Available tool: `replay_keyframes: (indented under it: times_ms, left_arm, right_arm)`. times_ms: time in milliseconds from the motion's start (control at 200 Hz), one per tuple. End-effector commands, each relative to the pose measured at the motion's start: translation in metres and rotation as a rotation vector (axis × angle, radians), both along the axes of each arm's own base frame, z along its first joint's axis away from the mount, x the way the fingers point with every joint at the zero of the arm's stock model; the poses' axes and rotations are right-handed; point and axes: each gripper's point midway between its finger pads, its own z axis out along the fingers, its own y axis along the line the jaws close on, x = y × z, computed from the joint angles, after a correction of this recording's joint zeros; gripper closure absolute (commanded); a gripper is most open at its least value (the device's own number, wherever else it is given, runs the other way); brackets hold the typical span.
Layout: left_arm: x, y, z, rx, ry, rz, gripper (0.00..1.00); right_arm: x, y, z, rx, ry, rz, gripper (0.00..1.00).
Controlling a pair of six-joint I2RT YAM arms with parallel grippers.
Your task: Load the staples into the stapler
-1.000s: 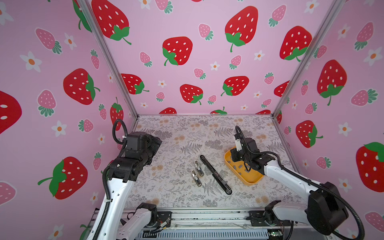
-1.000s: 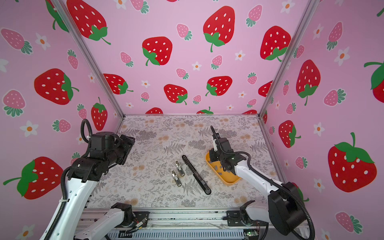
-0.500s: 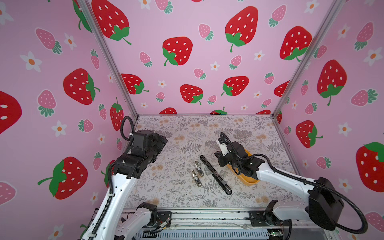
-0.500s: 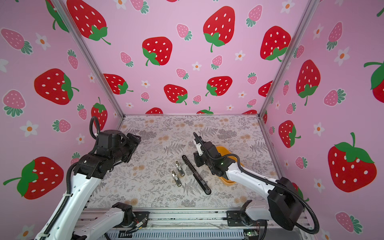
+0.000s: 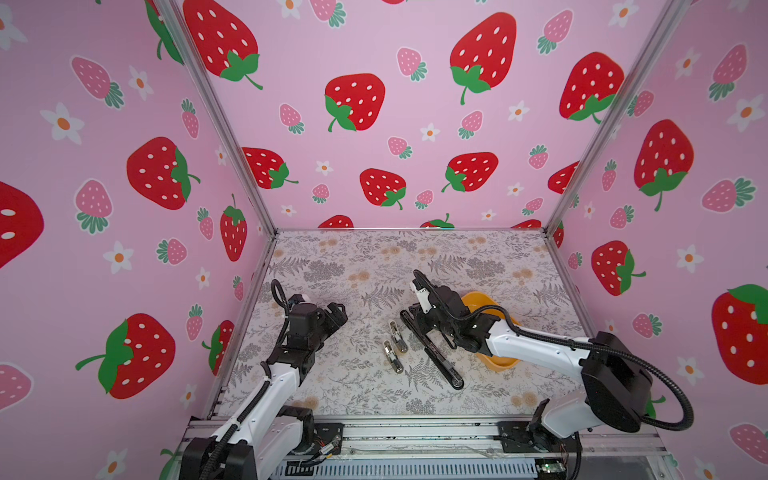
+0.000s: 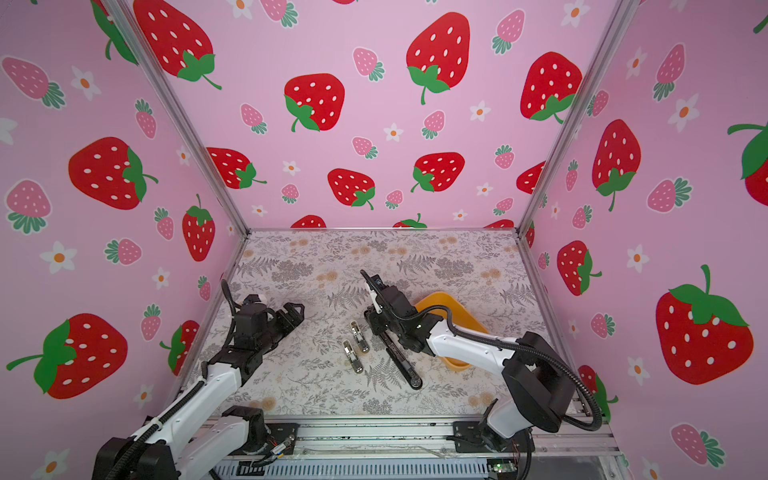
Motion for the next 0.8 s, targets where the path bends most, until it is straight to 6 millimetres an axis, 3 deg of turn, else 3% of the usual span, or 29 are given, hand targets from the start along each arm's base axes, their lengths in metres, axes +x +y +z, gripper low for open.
replay_keyframes:
  times_ms: [0, 155, 330, 595, 795]
  left_arm:
    - [0.029, -0.005, 0.032, 0.034, -0.127, -0.048, 0.05]
    - [0.034, -0.009, 0.03, 0.026, -0.119, -0.077, 0.05]
    - [0.028, -0.005, 0.043, 0.068, -0.18, -0.072, 0.05]
    - [0.029, -0.005, 0.031, 0.056, -0.169, -0.065, 0.06]
    - [0.025, -0.002, 0.035, 0.059, -0.202, -0.05, 0.06]
  right_arm:
    - [0.003, -0.005, 0.004, 0.027, -0.046, -0.042, 0.97]
    - [-0.001, -0.018, -0.01, 0.04, -0.04, -0.072, 0.97]
    - [-0.011, -0.009, -0.015, 0.065, -0.003, -0.035, 0.97]
    - [-0.015, -0.007, -0.017, 0.062, -0.009, -0.02, 0.97]
    - [-0.011, -0.009, -0.022, 0.039, -0.021, -0.036, 0.97]
